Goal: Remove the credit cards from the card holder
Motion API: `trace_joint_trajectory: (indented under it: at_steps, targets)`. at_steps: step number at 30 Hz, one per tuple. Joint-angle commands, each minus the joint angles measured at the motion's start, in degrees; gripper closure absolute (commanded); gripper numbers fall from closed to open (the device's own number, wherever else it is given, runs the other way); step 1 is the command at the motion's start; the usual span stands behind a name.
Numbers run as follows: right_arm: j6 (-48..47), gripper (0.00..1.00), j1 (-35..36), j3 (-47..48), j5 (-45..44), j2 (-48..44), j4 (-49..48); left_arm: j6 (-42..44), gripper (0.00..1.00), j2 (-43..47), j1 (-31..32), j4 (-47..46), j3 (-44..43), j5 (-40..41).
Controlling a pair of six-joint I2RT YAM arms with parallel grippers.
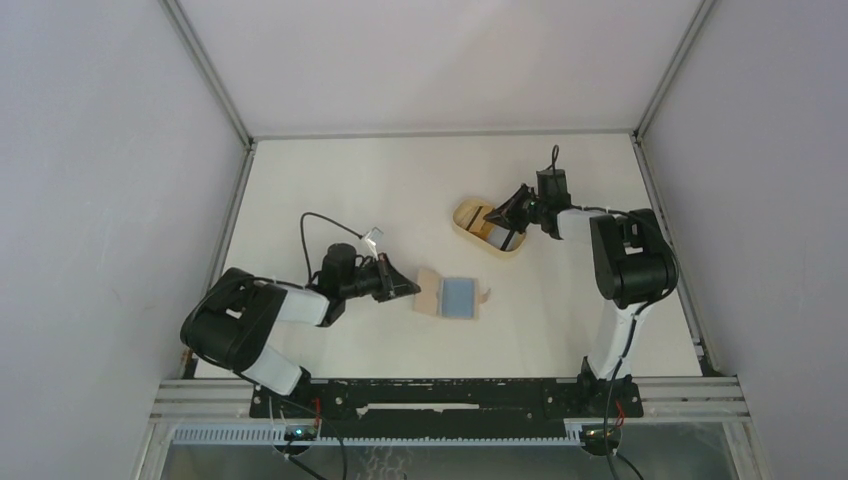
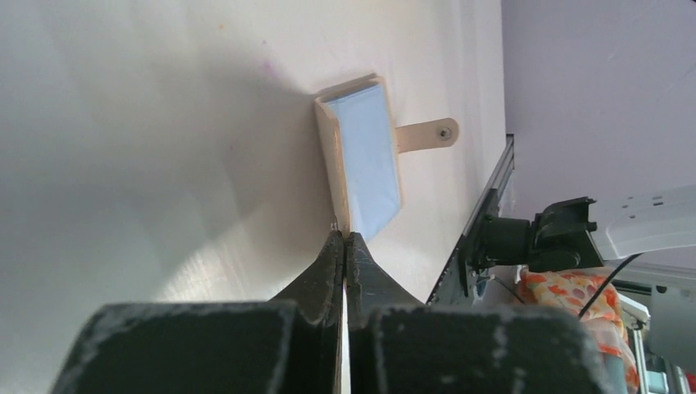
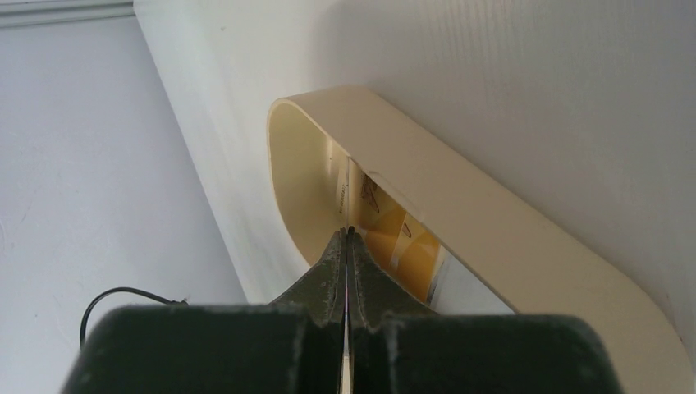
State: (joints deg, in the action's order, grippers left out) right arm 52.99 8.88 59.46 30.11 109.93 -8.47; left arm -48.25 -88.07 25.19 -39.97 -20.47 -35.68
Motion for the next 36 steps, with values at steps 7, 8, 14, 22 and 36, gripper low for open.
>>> trace_joint_trajectory:
  at_steps: [7, 8, 14, 22, 36]
  targets:
    - [-2.95, 0.86, 0.52, 7.91, 1.01, 2.58, 6.61, 5.98, 0.58, 0.24, 0.34, 7.25, -1.88, 6.43]
    - [-3.57, 0.82, 0.62, 8.02, 0.2, 2.04, 7.72, 6.69, 0.54, 1.06, 0.3, 8.77, -2.31, 7.29]
    - [-7.72, 0.68, 0.64, 10.34, -1.9, -0.57, 15.88, 13.08, 0.14, 6.29, 0.21, 19.88, -6.35, 11.82]
    - [-13.79, 0.39, 0.32, 16.47, 0.95, 1.6, 27.86, 18.12, 0.0, 13.14, -1.49, 30.75, -10.38, 16.21]
    - [-17.72, 0.36, -2.38, 18.32, -6.06, -10.3, 42.8, 19.91, 0.0, 24.89, -5.11, 50.26, -21.43, 29.32]
